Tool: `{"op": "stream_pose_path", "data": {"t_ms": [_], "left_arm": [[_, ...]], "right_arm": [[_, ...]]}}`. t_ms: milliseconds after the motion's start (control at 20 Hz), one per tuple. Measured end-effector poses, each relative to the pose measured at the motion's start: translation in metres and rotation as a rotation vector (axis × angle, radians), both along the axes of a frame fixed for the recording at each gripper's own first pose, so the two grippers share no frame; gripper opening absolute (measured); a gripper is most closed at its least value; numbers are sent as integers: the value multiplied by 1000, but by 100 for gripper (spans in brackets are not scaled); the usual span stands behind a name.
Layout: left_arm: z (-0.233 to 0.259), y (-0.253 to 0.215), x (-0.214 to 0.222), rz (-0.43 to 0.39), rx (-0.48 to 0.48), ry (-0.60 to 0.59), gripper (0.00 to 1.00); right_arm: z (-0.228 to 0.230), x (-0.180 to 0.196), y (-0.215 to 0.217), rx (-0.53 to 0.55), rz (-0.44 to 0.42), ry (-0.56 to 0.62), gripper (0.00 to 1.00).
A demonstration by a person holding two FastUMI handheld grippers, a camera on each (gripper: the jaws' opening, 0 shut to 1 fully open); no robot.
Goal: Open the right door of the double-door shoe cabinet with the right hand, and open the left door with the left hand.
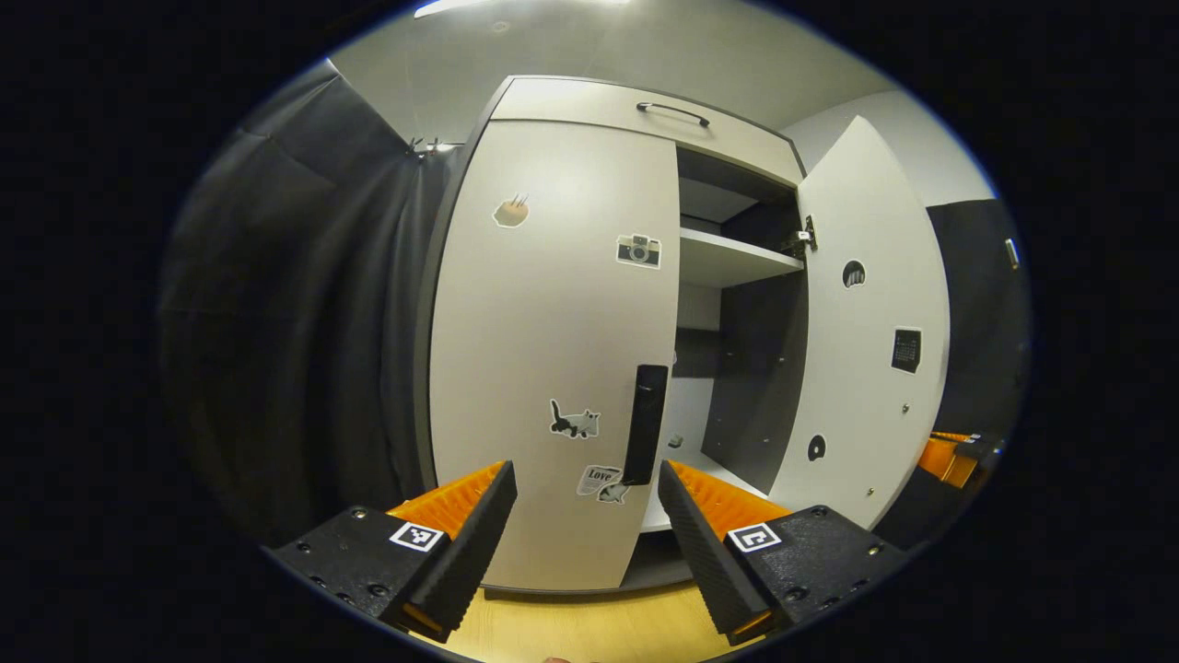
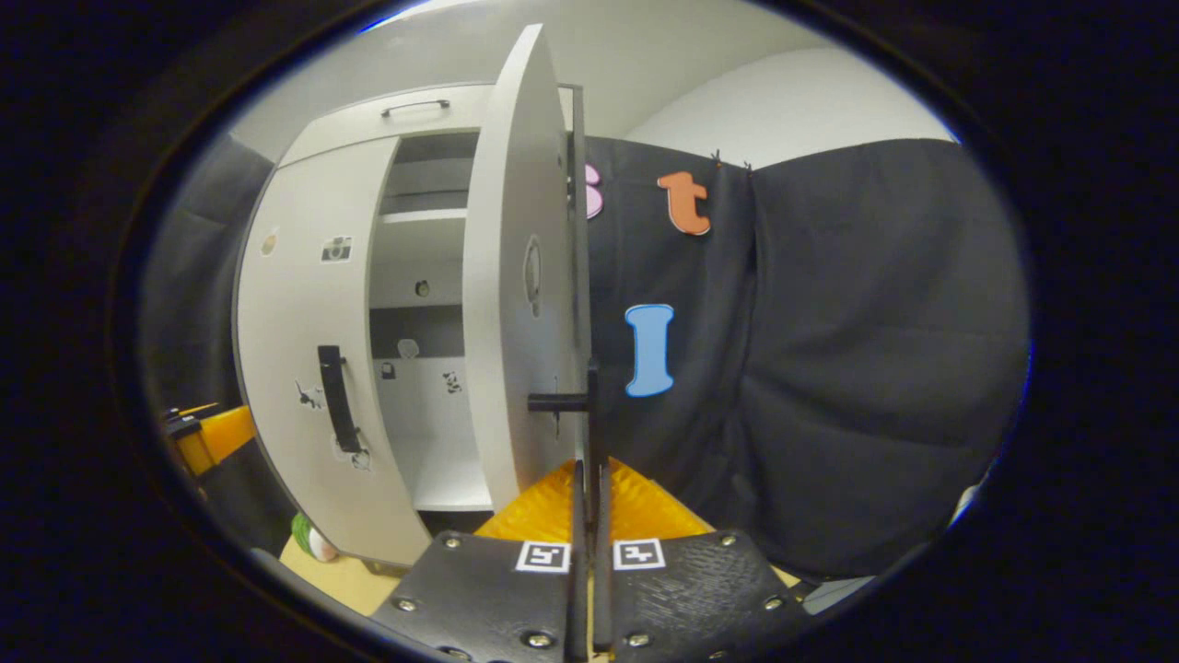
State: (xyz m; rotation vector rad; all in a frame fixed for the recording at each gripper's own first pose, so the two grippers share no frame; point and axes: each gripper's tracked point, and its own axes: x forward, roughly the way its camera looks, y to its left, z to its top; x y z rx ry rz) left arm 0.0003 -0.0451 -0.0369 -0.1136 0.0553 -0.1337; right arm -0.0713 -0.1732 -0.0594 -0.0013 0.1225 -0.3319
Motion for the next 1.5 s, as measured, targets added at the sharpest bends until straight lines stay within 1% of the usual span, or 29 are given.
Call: {"op": "stream_pose_path", "data": {"t_ms": [100,200,250,300,450,550,650,700,750,800,850,900,1000,1100,1200,1250,1300,1350,1400,1450,1500], "left_arm": [[0,-4,4,0,2,0,96],[0,-8,7,-1,7,0,96],[-1,-9,10,-2,9,1,100],[0,-11,13,-3,9,0,96],[0,-20,22,-9,7,2,96],[2,-25,29,-7,15,-6,96],[4,-30,37,-5,25,-8,96],[4,-33,41,-5,27,-8,96],[3,-36,46,-4,27,-6,96],[3,-38,52,-1,26,-3,96],[2,-40,58,2,25,-1,96],[2,-43,63,7,25,2,96],[1,-49,74,15,27,6,96],[-1,-51,87,27,36,10,96],[-5,-53,98,50,52,16,96],[-6,-55,103,56,59,16,92],[-8,-55,108,66,71,18,93],[-9,-55,114,79,84,18,87],[-11,-55,119,91,96,17,83],[-12,-56,122,96,101,19,75],[-14,-56,125,101,103,23,77]], "right_arm": [[3,-4,-14,0,-18,-15,3],[4,-6,-31,-36,-51,-17,1],[5,-6,-36,-31,-35,-13,1],[5,-7,-37,-11,-16,-17,1],[5,-5,-44,-27,6,-10,1],[6,-5,-45,-17,17,-7,1],[8,-12,-57,-30,-8,-8,1],[10,-16,-63,-36,-28,-10,5],[12,-21,-75,-45,-61,-19,6],[17,-25,-79,-38,-59,-32,8],[18,-27,-82,-25,-62,-40,14],[20,-31,-87,-20,-74,-44,26],[22,-35,-91,-28,-95,-47,31],[23,-43,-105,-52,-129,-43,50],[23,-56,-119,-72,-151,-32,51],[24,-62,-125,-82,-166,-29,54],[24,-68,-129,-88,-179,-25,55],[23,-71,-135,-92,-193,-21,58],[23,-74,-141,-93,-209,-17,58],[22,-77,-146,-93,-223,-14,58],[21,-82,-151,-91,-238,-10,58]]}}
